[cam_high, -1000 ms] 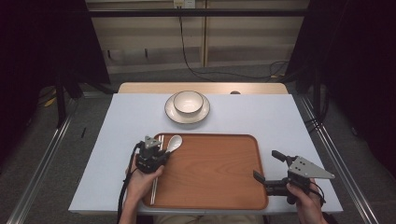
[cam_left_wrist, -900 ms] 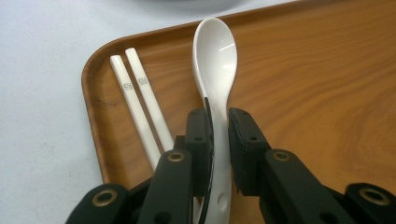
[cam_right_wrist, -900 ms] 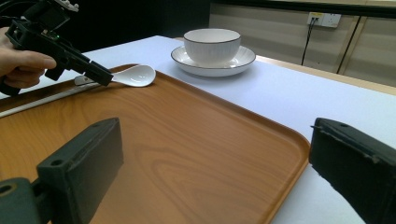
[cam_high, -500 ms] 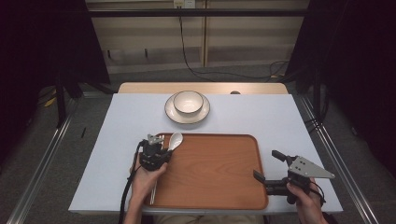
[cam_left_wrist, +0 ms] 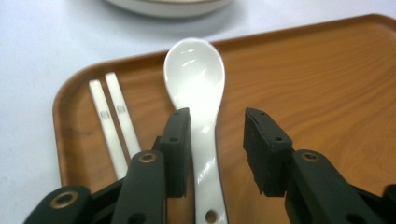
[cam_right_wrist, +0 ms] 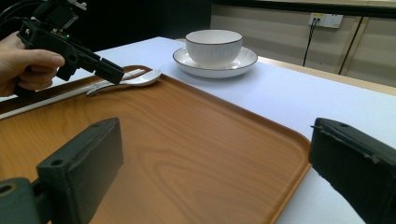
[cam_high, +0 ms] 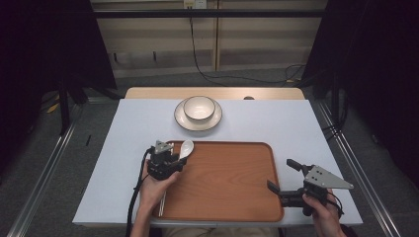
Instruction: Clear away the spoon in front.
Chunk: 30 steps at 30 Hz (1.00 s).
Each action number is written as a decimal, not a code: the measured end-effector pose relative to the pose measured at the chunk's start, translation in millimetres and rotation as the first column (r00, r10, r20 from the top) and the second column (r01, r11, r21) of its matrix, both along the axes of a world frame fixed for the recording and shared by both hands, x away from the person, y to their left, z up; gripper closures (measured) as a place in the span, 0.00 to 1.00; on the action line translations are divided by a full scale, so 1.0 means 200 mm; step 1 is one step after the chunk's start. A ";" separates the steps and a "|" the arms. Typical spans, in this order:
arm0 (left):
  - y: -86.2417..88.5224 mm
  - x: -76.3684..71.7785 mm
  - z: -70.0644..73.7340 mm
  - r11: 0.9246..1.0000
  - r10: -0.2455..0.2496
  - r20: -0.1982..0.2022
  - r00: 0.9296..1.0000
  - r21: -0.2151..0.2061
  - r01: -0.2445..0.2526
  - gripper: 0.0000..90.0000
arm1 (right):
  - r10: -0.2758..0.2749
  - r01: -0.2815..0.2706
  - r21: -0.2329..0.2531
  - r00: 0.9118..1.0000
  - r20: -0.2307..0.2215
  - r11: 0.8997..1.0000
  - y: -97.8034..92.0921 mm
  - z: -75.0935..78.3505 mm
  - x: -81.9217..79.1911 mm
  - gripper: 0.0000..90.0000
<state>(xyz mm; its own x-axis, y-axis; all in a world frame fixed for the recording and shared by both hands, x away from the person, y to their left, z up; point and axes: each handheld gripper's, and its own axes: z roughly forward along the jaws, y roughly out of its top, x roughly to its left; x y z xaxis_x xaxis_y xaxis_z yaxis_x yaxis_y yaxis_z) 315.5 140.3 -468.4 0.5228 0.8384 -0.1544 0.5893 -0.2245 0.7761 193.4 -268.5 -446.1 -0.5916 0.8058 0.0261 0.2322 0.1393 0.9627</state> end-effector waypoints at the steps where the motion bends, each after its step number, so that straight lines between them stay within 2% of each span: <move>1: 0.00 0.00 0.00 1.000 0.021 0.009 1.000 -0.020 -0.021 0.64 | 0.000 0.000 0.000 1.000 0.002 1.000 0.00 0.00 0.00 0.03; 5: 0.04 0.03 0.01 0.997 0.046 -0.005 0.999 -0.069 -0.046 0.55 | 0.003 -0.003 -0.002 1.000 0.008 1.000 0.00 0.00 0.00 0.03; 6: 0.05 0.04 0.01 0.996 0.043 0.001 0.999 -0.084 -0.042 0.48 | 0.003 -0.003 -0.001 1.000 0.007 1.000 0.00 0.00 0.00 0.03; 9: 0.07 0.05 0.02 0.994 0.059 0.046 0.997 -0.099 -0.054 0.37 | 0.001 -0.001 0.002 1.000 0.012 1.000 0.00 0.00 0.00 0.03; 11: 0.08 0.06 0.02 0.992 0.044 0.068 0.997 -0.119 -0.036 0.32 | -0.002 0.002 0.000 1.000 0.010 1.000 0.00 0.00 0.00 0.03; 12: 0.08 0.06 0.03 0.992 0.052 0.093 0.994 -0.117 -0.041 0.29 | -0.004 0.004 0.001 1.000 0.010 1.000 0.00 0.00 0.00 0.03; 14: 0.08 0.06 0.04 0.993 0.072 0.159 0.985 -0.105 -0.056 0.25 | -0.005 0.005 0.003 1.000 0.010 1.000 0.00 0.00 0.00 0.03; 15: 0.09 0.06 0.04 0.994 0.064 0.173 0.983 -0.103 -0.047 0.23 | -0.001 0.001 0.003 1.000 0.009 1.000 0.00 0.00 0.00 0.03; 17: 0.08 0.08 0.06 0.995 0.044 0.176 0.983 -0.101 -0.026 0.16 | 0.001 -0.001 0.001 1.000 0.007 1.000 0.00 0.00 0.00 0.03; 18: 0.08 0.09 0.07 0.995 0.061 0.184 0.981 -0.083 -0.047 0.15 | 0.001 -0.001 0.000 1.000 0.006 1.000 0.00 0.00 0.00 0.03; 19: 0.08 0.10 0.08 0.996 0.054 0.178 0.983 -0.074 -0.041 0.12 | -0.001 0.001 0.003 1.000 0.007 1.000 0.00 0.00 0.00 0.03; 20: 0.08 0.10 0.09 0.998 0.035 0.193 0.981 -0.058 -0.024 0.09 | 0.000 0.000 0.003 1.000 0.006 1.000 0.00 0.00 0.00 0.03; 21: 0.08 0.10 0.10 0.996 0.061 0.215 0.975 -0.076 -0.046 0.09 | -0.003 0.003 0.002 1.000 0.006 1.000 0.00 0.00 0.00 0.03; 22: 0.08 0.10 0.11 0.995 0.074 0.223 0.972 -0.077 -0.058 0.10 | -0.006 0.006 0.009 1.000 0.004 1.000 0.00 0.00 0.00 0.03; 25: 0.08 0.14 0.12 0.996 0.039 0.195 0.980 -0.084 -0.022 0.07 | -0.006 0.005 0.011 1.000 0.004 1.000 0.00 0.00 0.00 0.03; 26: 0.08 0.15 0.12 0.995 0.034 0.207 0.978 -0.097 -0.014 0.07 | -0.005 0.005 0.010 1.000 0.004 1.000 0.00 0.00 0.00 0.03; 28: 0.08 0.17 0.13 0.993 0.036 0.196 0.980 -0.118 -0.013 0.07 | 0.002 -0.002 0.007 1.000 0.005 1.000 0.00 0.00 0.00 0.03; 30: 0.08 0.19 0.13 0.994 0.038 0.193 0.980 -0.108 -0.017 0.07 | -0.003 0.003 0.006 1.000 0.006 1.000 0.00 0.00 0.00 0.03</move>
